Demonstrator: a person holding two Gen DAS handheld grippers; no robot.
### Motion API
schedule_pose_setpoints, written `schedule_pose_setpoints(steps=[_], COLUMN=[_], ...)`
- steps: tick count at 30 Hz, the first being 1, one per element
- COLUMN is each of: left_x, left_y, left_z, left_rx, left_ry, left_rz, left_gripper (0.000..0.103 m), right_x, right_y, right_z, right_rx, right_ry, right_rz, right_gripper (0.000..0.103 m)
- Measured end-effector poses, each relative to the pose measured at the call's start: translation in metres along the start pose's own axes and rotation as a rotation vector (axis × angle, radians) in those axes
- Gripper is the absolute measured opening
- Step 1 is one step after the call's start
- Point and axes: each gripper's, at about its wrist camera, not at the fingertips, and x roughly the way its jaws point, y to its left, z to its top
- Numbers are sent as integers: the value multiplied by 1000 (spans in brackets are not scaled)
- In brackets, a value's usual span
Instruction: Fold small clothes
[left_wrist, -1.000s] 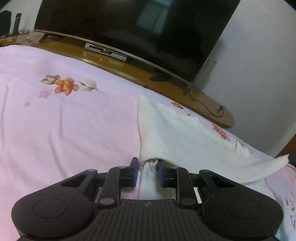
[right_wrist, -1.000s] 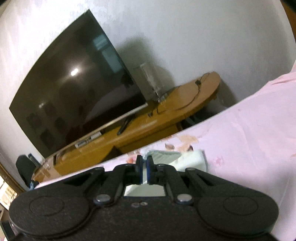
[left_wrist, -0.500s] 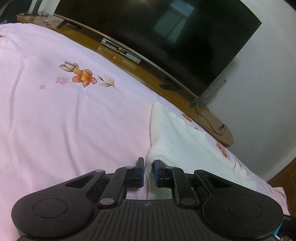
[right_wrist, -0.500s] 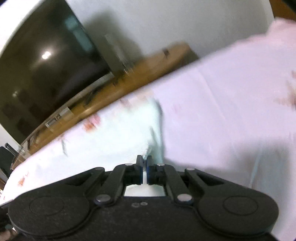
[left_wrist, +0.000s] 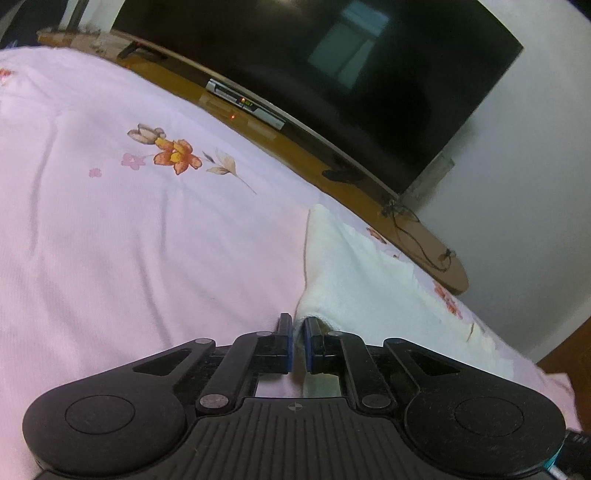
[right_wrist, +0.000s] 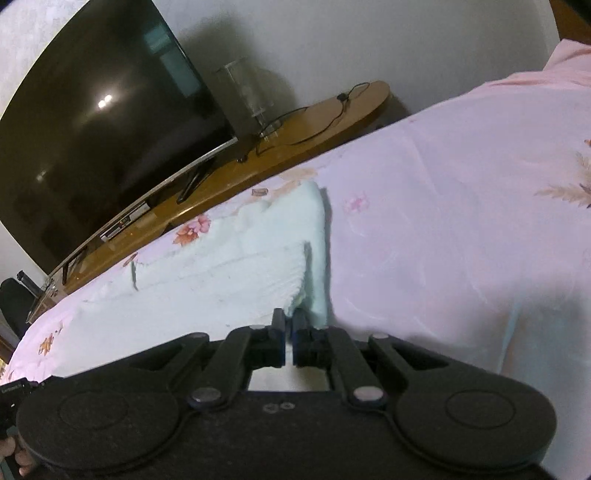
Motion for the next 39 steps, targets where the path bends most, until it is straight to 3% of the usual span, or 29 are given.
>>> schedule_pose_setpoints(steps=[2,6,8,9,10,11,12,13,15,16,21,27,36,38,39], left_x=[0,-15,-36,-38,-33,-25,-11,3,36,53,105,110,111,112,114], left_y=[0,8,18,23,26,26,21,16,4,0,2,10,11,10,11], left_z=[1,11,23,34,49,60,73,81,92,95,100,98,96,97,98], left_rx=[9,53,49,27,1,-16,-13,6,42,48,5,-45,-6,24,15], left_ry=[7,86,28,4,-4,-7,-2,10,50,72,160,148,139,147,156], left_rz=[-2,-34,-32,-41,-49,-55,-82,-112,-123,-138,-148,-192,-201,-177,-174], left_gripper=[9,9,11,20,41,54,73,75,71,60,38,38,38,15,9], right_x=[-1,5,7,8,6,1,-3,-7,-5,-1,21,27,42,39,37], right_y=[2,-16,-16,-16,-15,-14,-13,-14,-19,-21,-19,-26,-16,-12,-10], right_z=[-5,-3,-2,-2,0,0,-1,1,7,10,21,21,19,18,17], right_rx=[-38,50,50,47,33,18,15,25,67,78,39,30,-18,-53,-71], right_ry=[5,29,41,54,43,14,-16,-45,-87,-88,-53,-67,-19,-29,-37], right_rz=[-26,6,12,22,28,32,25,23,26,21,13,18,5,-1,-5], right_gripper=[4,4,4,5,6,11,16,21,20,17,17,16,10,5,4])
